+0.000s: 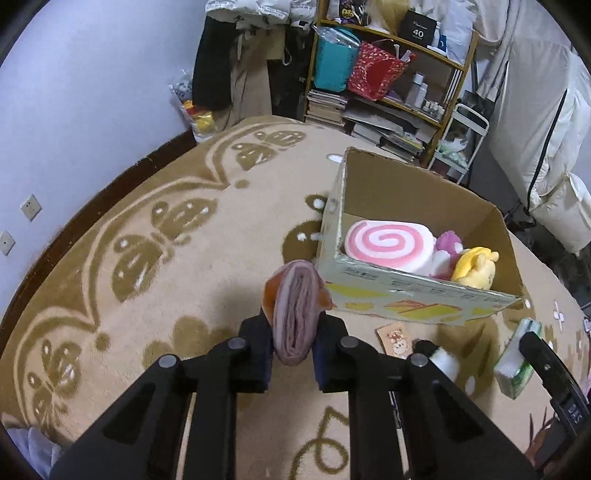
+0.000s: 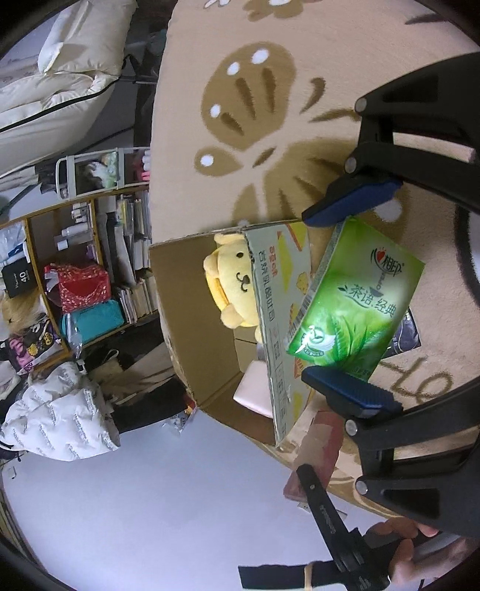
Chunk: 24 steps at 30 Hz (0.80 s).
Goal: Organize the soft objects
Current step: 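Lift and carry the pink roll and green packet over the box with both tools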
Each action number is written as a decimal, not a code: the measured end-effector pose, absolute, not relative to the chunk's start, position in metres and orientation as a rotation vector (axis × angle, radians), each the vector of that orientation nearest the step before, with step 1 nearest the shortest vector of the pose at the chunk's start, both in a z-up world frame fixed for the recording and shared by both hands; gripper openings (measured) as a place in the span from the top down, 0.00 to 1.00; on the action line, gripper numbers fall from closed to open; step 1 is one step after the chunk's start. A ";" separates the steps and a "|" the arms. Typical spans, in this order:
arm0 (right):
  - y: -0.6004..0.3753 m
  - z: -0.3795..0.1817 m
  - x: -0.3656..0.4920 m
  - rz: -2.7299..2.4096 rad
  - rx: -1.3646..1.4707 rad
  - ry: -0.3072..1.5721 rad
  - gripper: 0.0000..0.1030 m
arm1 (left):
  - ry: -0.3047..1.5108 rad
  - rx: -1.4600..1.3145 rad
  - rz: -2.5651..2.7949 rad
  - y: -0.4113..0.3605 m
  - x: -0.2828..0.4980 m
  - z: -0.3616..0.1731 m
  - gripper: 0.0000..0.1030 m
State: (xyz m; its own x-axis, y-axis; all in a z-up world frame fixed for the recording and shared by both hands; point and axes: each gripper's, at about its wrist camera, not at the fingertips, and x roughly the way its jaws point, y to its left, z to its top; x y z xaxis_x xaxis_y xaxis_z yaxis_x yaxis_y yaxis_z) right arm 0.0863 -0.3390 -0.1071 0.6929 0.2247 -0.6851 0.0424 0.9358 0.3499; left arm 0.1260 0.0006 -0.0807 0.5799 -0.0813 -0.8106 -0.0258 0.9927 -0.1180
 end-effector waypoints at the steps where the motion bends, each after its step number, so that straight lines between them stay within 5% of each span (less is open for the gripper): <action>1: -0.339 -0.107 0.086 0.107 0.354 0.803 0.21 | 0.948 -0.120 -0.026 0.001 0.126 -0.082 0.85; 24: -0.344 -0.054 0.100 0.117 0.263 0.678 0.21 | 0.487 -0.024 -0.045 -0.006 0.106 0.016 0.84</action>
State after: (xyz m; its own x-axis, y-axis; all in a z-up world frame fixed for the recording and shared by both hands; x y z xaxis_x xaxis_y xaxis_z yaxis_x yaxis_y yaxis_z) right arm 0.0998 -0.3436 -0.0541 0.7738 0.1923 -0.6035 -0.0217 0.9603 0.2782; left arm 0.1064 -0.0063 0.0162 0.8826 -0.0490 -0.4676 0.0375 0.9987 -0.0339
